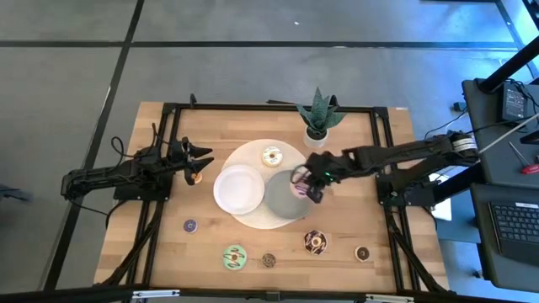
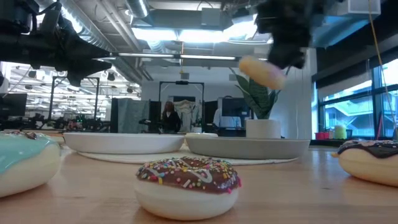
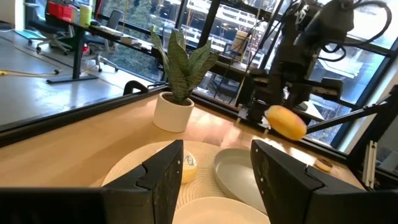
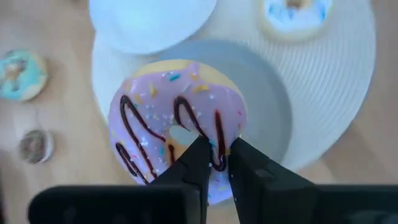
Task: Pick & Place donuts
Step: Put the large pink donut on the gray plate
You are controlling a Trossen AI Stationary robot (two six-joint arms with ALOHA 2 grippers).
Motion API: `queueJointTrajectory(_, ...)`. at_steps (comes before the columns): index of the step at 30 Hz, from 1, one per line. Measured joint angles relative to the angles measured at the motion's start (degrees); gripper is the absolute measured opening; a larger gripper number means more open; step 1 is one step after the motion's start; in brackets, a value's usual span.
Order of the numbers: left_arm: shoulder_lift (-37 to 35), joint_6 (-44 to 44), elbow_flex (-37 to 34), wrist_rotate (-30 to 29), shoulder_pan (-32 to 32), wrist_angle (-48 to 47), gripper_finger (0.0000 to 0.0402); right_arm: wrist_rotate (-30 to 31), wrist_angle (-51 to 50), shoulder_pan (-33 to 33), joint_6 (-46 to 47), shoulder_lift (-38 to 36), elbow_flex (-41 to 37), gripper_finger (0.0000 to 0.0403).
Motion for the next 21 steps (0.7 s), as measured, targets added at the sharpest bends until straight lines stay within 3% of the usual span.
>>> queueJointTrajectory(7, 0.0, 0.01, 0.02, 0.07, 0.0, 0.0, 0.0185, -2.03, -4.77, -4.22, -7.88, 13.46, 9.76, 0.0053)
queueJointTrajectory(12, 0.0, 0.04, 0.0, 0.11, 0.0, 0.0, 0.0185, -3.08, -5.45, -6.39, -12.39, 21.61, 12.04, 0.0053)
queueJointTrajectory(21, 0.0, 0.11, 0.02, 0.31, 0.0, 0.0, 0.0185, -3.17, -5.15, -9.29, -12.82, 27.3, 12.94, 0.0053)
